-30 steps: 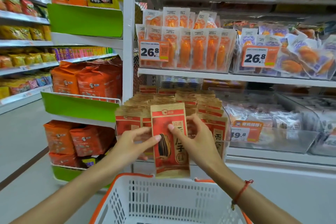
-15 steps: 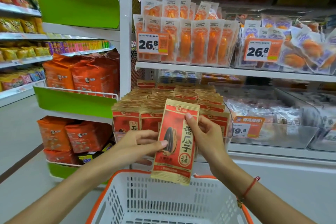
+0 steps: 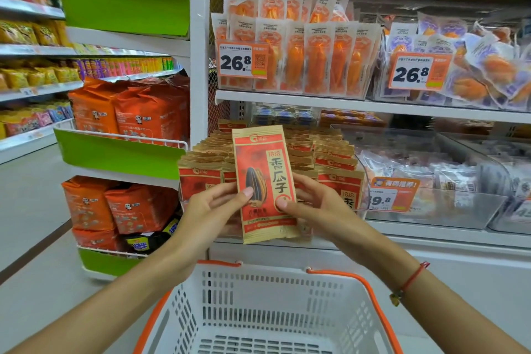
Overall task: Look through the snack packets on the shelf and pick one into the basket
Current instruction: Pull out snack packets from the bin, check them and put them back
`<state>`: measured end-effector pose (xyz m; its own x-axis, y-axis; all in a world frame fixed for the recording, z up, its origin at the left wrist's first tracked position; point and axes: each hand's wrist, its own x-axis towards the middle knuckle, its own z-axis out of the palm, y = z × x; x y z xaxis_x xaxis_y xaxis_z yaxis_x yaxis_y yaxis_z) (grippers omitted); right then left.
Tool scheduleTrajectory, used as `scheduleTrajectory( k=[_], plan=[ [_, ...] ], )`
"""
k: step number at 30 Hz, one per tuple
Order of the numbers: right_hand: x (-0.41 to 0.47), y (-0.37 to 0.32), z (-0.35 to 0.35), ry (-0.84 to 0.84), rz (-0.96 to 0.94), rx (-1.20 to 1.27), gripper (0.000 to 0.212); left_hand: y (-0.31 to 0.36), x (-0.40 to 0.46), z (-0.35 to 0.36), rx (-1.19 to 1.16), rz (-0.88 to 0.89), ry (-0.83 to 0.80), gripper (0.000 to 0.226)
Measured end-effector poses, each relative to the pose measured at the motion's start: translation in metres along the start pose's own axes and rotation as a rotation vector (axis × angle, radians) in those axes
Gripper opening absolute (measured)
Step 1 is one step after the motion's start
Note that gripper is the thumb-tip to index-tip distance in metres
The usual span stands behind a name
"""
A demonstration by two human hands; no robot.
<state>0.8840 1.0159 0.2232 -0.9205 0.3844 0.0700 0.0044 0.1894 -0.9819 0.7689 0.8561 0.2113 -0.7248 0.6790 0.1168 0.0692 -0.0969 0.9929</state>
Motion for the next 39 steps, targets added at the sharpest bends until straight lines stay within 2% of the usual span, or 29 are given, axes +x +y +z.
scheduleTrajectory(
  k=[2,5,10,15,19,23,25,30,32,35,37,39],
  plan=[
    [0.000,0.000,-0.008,-0.080,0.025,0.050,0.070,0.000,0.000,-0.002,-0.010,0.002,-0.008,0.020],
    [0.000,0.002,-0.013,-0.131,0.035,0.096,0.072,0.001,0.001,-0.004,0.000,0.015,-0.024,0.018],
    [0.000,0.004,-0.013,-0.135,0.018,0.083,0.065,0.001,0.003,-0.007,0.028,0.005,-0.041,0.026],
    [0.000,0.004,-0.010,-0.100,0.049,0.010,0.049,0.001,0.000,-0.003,0.049,0.035,-0.053,0.019],
    [-0.004,0.006,-0.001,-0.029,0.010,-0.040,0.044,-0.002,-0.003,0.000,0.050,0.069,0.041,0.025],
    [-0.007,0.003,0.009,-0.030,-0.068,-0.070,0.057,-0.003,-0.005,0.003,0.066,0.140,0.150,0.021],
    [-0.010,0.002,0.010,-0.077,-0.052,-0.091,0.062,-0.002,-0.006,0.006,0.100,0.158,0.117,0.016],
    [-0.014,-0.003,0.016,-0.130,-0.045,-0.142,0.051,0.000,-0.008,0.007,0.170,0.160,0.007,0.014],
    [-0.013,-0.002,0.016,-0.110,-0.067,-0.118,0.054,0.003,-0.009,0.009,0.188,0.162,-0.044,0.021],
    [-0.011,-0.002,0.018,-0.004,-0.048,-0.201,0.069,0.008,-0.014,0.014,0.282,0.171,-0.122,0.042],
    [-0.011,-0.004,0.019,0.056,-0.045,-0.261,0.068,0.007,-0.014,0.016,0.315,0.193,-0.118,0.057],
    [-0.012,-0.006,0.020,0.064,-0.057,-0.316,0.065,0.007,-0.015,0.015,0.271,0.202,-0.121,0.057]
  ],
)
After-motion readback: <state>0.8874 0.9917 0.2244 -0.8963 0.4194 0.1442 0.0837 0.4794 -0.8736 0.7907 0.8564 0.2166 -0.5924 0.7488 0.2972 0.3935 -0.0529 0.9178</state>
